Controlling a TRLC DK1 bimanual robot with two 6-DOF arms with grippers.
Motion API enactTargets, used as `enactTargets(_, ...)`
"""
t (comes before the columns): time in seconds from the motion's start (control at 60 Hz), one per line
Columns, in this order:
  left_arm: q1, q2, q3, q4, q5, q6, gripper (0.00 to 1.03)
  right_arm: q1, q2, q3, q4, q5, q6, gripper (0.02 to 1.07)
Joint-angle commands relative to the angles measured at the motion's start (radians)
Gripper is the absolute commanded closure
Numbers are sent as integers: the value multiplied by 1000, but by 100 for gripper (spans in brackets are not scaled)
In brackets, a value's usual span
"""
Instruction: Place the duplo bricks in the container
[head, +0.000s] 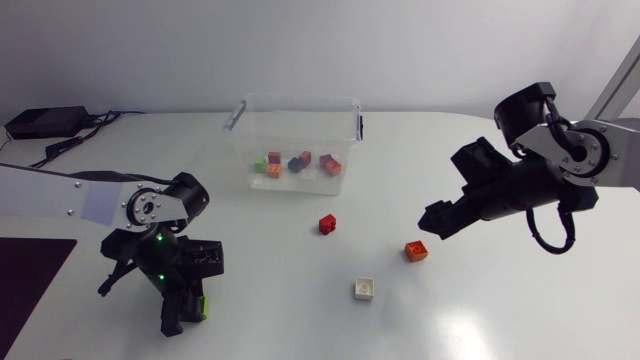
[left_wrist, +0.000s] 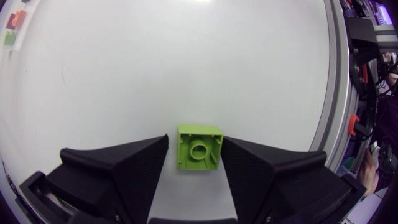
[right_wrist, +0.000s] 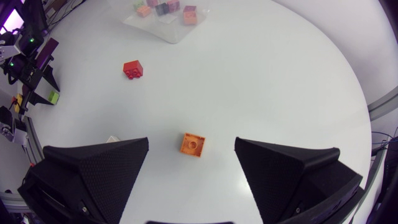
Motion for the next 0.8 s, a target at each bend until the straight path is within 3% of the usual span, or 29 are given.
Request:
enactTargets(0.0,17,31,17,-3,5,24,60,18,29,-17,15,1,8,7)
enactTargets(0.117,44,31,35,-20,4,25,70,47,81,-13,38,13,34,12)
enactTargets(0.383,56,-69,143,-103,57,-27,70,81,241,33,44,125,86,16)
enactTargets(0.55,36,-144,255,-135,88,-136,70,78,324,59,46,153,120,17)
enactTargets(0.683,24,-167,344,-135,122,-216,70,80,358,66,61,159,140,30)
enactTargets(0.783,29,-166,424,-112,160,-292,70,83,387,74,64,173,154,31)
